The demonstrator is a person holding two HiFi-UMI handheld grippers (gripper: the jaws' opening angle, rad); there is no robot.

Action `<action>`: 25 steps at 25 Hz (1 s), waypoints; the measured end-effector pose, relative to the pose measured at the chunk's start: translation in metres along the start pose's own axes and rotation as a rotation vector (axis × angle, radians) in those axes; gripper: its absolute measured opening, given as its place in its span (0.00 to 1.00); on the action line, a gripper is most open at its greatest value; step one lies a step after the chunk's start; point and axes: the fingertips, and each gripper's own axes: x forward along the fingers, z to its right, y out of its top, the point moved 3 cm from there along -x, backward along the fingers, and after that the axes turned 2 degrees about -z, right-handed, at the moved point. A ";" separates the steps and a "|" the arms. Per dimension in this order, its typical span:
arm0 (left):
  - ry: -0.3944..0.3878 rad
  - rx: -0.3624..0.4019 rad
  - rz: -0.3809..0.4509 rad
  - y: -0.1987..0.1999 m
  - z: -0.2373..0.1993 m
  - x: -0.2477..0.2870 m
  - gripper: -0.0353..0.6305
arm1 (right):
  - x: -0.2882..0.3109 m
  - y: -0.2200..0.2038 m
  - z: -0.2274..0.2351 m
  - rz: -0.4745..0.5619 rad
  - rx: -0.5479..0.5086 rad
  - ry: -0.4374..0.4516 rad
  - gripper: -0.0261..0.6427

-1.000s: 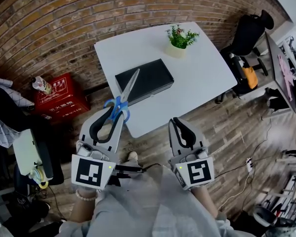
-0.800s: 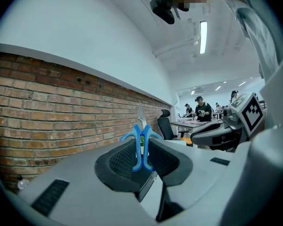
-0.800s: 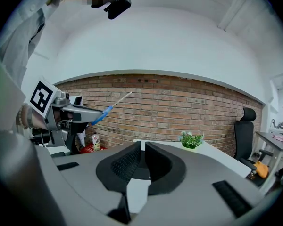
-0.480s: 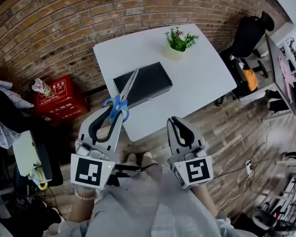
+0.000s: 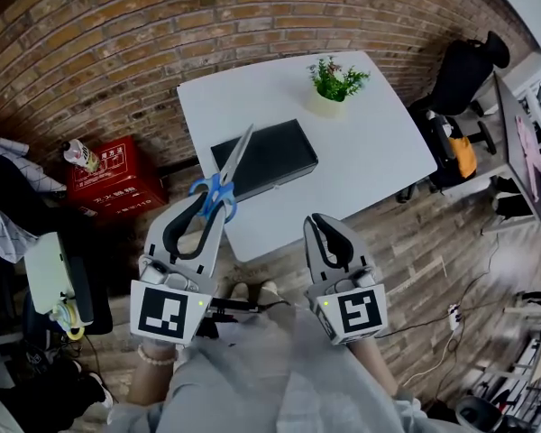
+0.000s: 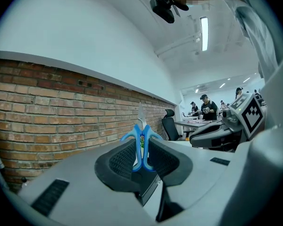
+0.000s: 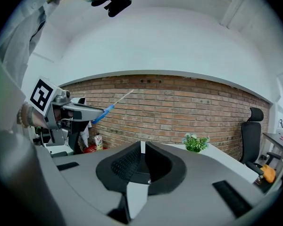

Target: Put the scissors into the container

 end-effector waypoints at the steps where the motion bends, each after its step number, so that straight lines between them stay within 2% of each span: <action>1: 0.005 0.000 -0.001 0.000 0.000 0.000 0.20 | 0.001 0.000 0.001 -0.001 0.001 0.005 0.12; 11: 0.068 -0.008 -0.024 -0.008 -0.002 0.001 0.20 | 0.022 -0.013 0.008 -0.034 -0.022 0.061 0.12; 20: 0.142 -0.046 -0.053 -0.020 -0.007 -0.004 0.20 | 0.055 -0.037 0.012 -0.046 -0.037 0.127 0.12; 25: 0.171 -0.064 -0.080 -0.032 -0.010 -0.005 0.20 | 0.072 -0.053 0.008 -0.114 -0.062 0.161 0.12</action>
